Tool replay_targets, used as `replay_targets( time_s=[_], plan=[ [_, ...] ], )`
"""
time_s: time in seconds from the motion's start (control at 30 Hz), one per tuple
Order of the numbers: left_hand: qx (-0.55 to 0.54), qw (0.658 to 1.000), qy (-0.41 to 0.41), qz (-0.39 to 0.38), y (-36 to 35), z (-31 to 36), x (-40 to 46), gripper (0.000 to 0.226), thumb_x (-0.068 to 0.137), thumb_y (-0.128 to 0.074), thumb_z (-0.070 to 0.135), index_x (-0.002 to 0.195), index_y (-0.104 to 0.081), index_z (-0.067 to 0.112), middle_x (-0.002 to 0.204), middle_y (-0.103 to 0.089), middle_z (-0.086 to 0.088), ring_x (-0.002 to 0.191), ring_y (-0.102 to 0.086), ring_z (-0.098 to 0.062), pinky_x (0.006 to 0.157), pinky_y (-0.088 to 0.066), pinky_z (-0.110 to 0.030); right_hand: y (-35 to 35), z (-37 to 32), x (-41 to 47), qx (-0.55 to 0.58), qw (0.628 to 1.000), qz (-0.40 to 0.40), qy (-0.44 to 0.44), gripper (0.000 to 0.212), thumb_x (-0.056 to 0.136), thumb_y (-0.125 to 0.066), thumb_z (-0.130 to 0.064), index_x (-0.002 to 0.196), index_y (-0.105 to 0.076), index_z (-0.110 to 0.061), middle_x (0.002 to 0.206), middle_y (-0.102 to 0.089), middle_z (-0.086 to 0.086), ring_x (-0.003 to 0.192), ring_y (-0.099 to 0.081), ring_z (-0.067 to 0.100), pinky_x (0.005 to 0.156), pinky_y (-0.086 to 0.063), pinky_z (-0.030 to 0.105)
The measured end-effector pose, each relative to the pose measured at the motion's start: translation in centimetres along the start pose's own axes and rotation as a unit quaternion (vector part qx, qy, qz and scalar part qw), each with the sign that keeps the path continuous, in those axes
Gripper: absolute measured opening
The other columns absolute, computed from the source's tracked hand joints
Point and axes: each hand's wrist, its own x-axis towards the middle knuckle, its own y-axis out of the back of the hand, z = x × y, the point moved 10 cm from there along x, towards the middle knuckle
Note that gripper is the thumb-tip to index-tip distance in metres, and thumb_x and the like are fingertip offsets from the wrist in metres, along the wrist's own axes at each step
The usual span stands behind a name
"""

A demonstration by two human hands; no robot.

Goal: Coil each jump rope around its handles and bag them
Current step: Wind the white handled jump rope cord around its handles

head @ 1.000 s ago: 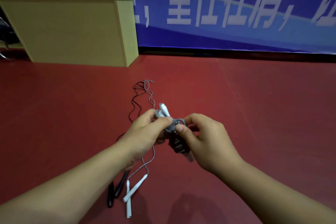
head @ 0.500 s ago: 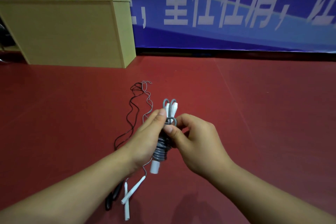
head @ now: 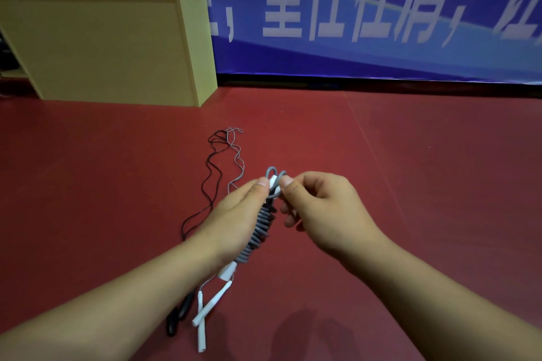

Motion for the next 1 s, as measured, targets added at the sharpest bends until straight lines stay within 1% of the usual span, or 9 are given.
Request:
replay_targets(
  time_s=[0.13, 0.27, 0.37, 0.47, 0.57, 0.63, 0.77, 0.87, 1.0],
  plan=[
    [0.067, 0.998, -0.012, -0.012, 0.0, 0.1, -0.1, 0.045, 0.086, -0.033, 0.068, 0.095, -0.068, 0.042, 0.091, -0.072, 0.014, 0.089, -0.063, -0.010, 0.095, -0.049, -0.046, 0.6, 0.1, 0.3, -0.011, 1.000, 0.014, -0.003, 0.037, 0.093, -0.058, -0.037, 0.067, -0.065, -0.010, 0.058, -0.066, 0.002, 0.052, -0.061, 0.014, 0.060, -0.050, 0.037],
    [0.116, 0.993, -0.021, -0.012, 0.1, 0.0, -0.1, 0.060, 0.082, -0.026, 0.073, 0.102, -0.067, 0.035, 0.101, -0.073, 0.000, 0.101, -0.065, -0.022, 0.095, -0.049, -0.048, 0.8, 0.0, 0.4, -0.041, 0.999, 0.024, 0.007, 0.039, 0.090, -0.058, -0.043, 0.066, -0.065, -0.014, 0.063, -0.067, 0.007, 0.057, -0.059, 0.021, 0.063, -0.053, 0.047],
    [0.106, 0.994, -0.021, -0.007, 0.2, -0.1, -0.1, 0.059, 0.081, -0.028, 0.075, 0.096, -0.067, 0.034, 0.093, -0.072, -0.006, 0.084, -0.064, -0.021, 0.091, -0.052, -0.049, 0.8, 0.0, 0.4, -0.031, 0.999, 0.024, 0.006, 0.038, 0.090, -0.058, -0.043, 0.067, -0.065, -0.014, 0.066, -0.067, 0.010, 0.057, -0.058, 0.022, 0.063, -0.053, 0.050],
    [0.089, 0.996, -0.006, -0.005, 0.2, -0.3, -0.1, 0.050, 0.084, -0.031, 0.069, 0.088, -0.068, 0.036, 0.075, -0.067, -0.001, 0.071, -0.058, -0.018, 0.081, -0.053, -0.047, 0.6, 0.1, 0.3, -0.030, 0.999, 0.015, 0.001, 0.039, 0.092, -0.057, -0.041, 0.068, -0.064, -0.011, 0.065, -0.068, 0.008, 0.056, -0.057, 0.017, 0.064, -0.053, 0.048],
    [0.150, 0.989, -0.015, -0.010, 0.1, -0.2, -0.1, 0.062, 0.084, -0.027, 0.070, 0.097, -0.067, 0.024, 0.091, -0.071, -0.010, 0.086, -0.065, -0.026, 0.087, -0.051, -0.046, 0.7, 0.4, 0.4, -0.041, 0.999, 0.012, 0.000, 0.038, 0.093, -0.057, -0.040, 0.066, -0.062, -0.014, 0.059, -0.064, 0.000, 0.055, -0.055, 0.013, 0.064, -0.053, 0.045],
    [0.188, 0.982, -0.020, -0.012, 0.0, 0.0, -0.2, 0.068, 0.084, -0.024, 0.070, 0.098, -0.064, 0.016, 0.092, -0.069, -0.012, 0.090, -0.064, -0.028, 0.087, -0.050, -0.046, 0.7, 0.7, 0.6, -0.045, 0.999, 0.006, -0.003, 0.037, 0.093, -0.057, -0.040, 0.064, -0.061, -0.017, 0.058, -0.063, -0.004, 0.055, -0.054, 0.011, 0.064, -0.053, 0.044],
    [0.220, 0.975, -0.022, -0.013, 0.0, 0.0, -0.3, 0.063, 0.094, -0.028, 0.064, 0.086, -0.056, 0.008, 0.068, -0.049, 0.003, 0.065, -0.045, -0.013, 0.068, -0.043, -0.038, 0.8, 1.5, 0.5, -0.042, 0.999, 0.003, -0.019, 0.030, 0.090, -0.060, -0.044, 0.073, -0.062, -0.019, 0.060, -0.060, -0.007, 0.058, -0.054, 0.013, 0.061, -0.051, 0.042],
    [0.237, 0.971, -0.028, -0.022, -0.2, 0.2, -0.5, 0.063, 0.095, -0.027, 0.064, 0.081, -0.051, 0.007, 0.065, -0.045, 0.006, 0.063, -0.041, -0.012, 0.064, -0.037, -0.034, 0.8, 1.8, 0.5, 0.008, 0.999, 0.003, -0.033, 0.020, 0.090, -0.064, -0.039, 0.085, -0.063, -0.021, 0.058, -0.060, -0.012, 0.057, -0.052, 0.009, 0.059, -0.048, 0.036],
    [0.248, 0.968, -0.034, -0.020, -0.2, 0.6, -0.7, 0.058, 0.100, -0.028, 0.059, 0.077, -0.048, 0.009, 0.062, -0.044, 0.007, 0.060, -0.041, -0.013, 0.062, -0.036, -0.034, 0.2, 1.5, 0.3, -0.005, 0.999, -0.027, -0.031, 0.024, 0.094, -0.059, -0.038, 0.084, -0.069, -0.020, 0.067, -0.059, -0.009, 0.061, -0.049, 0.009, 0.061, -0.045, 0.034]
  ],
)
